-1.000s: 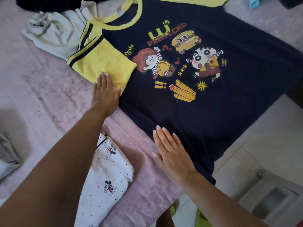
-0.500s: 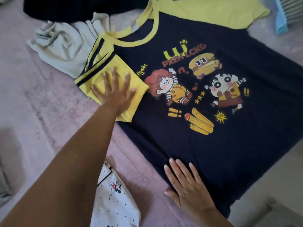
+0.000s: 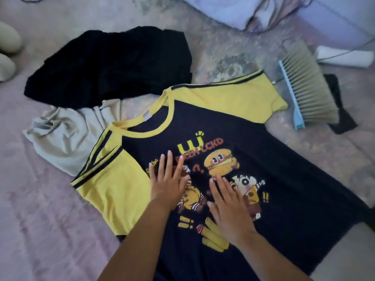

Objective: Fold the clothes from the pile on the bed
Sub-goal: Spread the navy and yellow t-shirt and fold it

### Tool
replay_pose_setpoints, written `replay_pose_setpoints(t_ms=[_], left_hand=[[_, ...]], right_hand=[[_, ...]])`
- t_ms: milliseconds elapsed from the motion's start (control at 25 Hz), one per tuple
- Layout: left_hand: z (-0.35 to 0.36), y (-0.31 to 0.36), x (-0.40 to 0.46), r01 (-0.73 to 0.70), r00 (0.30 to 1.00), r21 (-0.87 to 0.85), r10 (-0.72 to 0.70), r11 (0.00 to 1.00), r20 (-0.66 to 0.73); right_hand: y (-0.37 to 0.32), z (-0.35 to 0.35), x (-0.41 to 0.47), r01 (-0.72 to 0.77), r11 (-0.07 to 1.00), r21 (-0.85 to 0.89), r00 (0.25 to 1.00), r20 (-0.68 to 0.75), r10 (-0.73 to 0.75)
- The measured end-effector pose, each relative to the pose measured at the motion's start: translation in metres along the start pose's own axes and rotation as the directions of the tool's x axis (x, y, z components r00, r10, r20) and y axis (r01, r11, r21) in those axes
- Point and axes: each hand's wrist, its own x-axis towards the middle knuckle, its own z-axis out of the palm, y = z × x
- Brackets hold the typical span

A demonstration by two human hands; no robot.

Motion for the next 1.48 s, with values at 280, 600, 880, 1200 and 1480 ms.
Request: replay_pose_setpoints(t_ms=[280, 600, 880, 1200, 1480], left_hand=[[0.004, 0.081, 0.099, 0.170, 0.977, -0.002, -0.169, 0.985, -0.129], [0.019, 0.081, 0.103, 0.161, 0.948, 0.000, -0.154, 0.987, -0.278], [0.011, 0.082, 0.102, 0.139, 0.953, -0.127, -0.167, 0.982, -0.253], [-0.089, 0.071, 0.092, 0.122, 0.783, -0.852, -0.478, -0.509, 0.398], [-0.089, 0.071, 0.108, 0.330, 0.700, -0.888, -0.714, 0.322, 0.001]], right_hand=[[0.165, -0.047, 0.198, -0.417, 0.751, 0.513, 0.862, -0.040, 0.506], [0.196, -0.077, 0.260, -0.409, -0.269, 0.872, 0.401, 0.437, 0.805], [0.129, -0.120, 0.237, -0.189, 0.340, 0.921, 0.908, 0.032, 0.419], [0.001, -0.059, 0.142, 0.241, 0.822, 0.515, 0.912, 0.168, -0.373], [0.101, -0.051, 0.100, 0.150, 0.988, 0.047, 0.949, 0.275, -0.158]])
